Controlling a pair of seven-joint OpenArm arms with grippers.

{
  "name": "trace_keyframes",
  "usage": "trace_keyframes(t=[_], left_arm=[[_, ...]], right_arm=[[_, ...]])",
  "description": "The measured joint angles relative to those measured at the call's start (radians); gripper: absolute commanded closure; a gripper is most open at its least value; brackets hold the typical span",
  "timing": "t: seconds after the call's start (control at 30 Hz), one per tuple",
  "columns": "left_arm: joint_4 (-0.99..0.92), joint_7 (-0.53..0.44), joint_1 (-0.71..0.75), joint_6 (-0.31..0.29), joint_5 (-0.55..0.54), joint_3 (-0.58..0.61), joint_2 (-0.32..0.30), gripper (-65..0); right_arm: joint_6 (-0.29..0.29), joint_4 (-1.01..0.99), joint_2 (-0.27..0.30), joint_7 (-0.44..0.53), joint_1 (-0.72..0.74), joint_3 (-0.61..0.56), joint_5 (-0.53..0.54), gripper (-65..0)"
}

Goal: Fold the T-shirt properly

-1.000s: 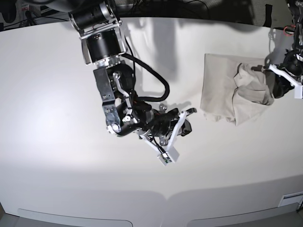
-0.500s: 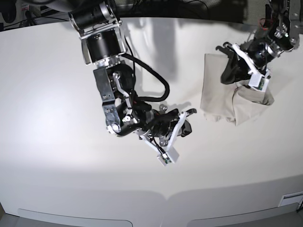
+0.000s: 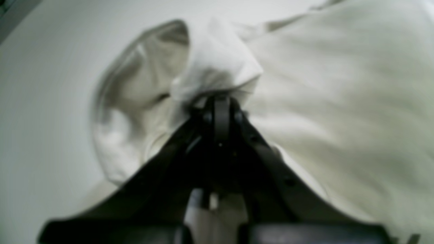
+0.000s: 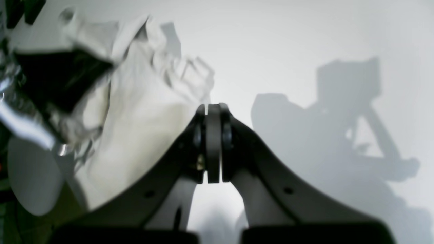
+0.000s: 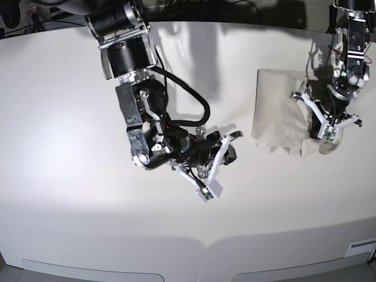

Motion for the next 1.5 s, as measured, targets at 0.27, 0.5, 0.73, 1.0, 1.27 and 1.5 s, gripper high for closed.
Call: trace_keyframes(t=[0.27, 0.5, 0.73, 1.0, 1.27, 1.5], left_arm=[[-0.055, 0.025, -0.174, 0.043, -0.05, 0.001, -0.076, 0.0], [-0.056, 0.21, -0.204, 0.095, -0.308, 0.0, -0.182, 0.0], [0.021, 0.332, -0.14, -0.069, -0.637, 0.001, -0.162, 0.0], [0.124, 0.332, -0.021, -0.089, -0.662, 0.001, -0.04, 0.0], [0.125, 0.332, 0.07, -0.087, -0.436, 0.0, -0.035, 0.0], [0.125, 0.331, 0.097, 0.004, -0.22, 0.002, -0.148, 0.0]], right_arm=[[0.003, 0.0, 0.0, -0.013, 0.0, 0.0, 0.0, 0.0], [0.003, 0.0, 0.001, -0.02, -0.001, 0.0, -0.001, 0.0], [0.003, 0.0, 0.001, -0.015, 0.0, 0.0, -0.003, 0.0], [0.003, 0.0, 0.0, -0.011, 0.0, 0.0, -0.005, 0.0], [0.003, 0.0, 0.0, -0.008, 0.0, 0.0, -0.007, 0.0], [0.003, 0.0, 0.0, -0.005, 0.0, 0.0, -0.005, 0.0]])
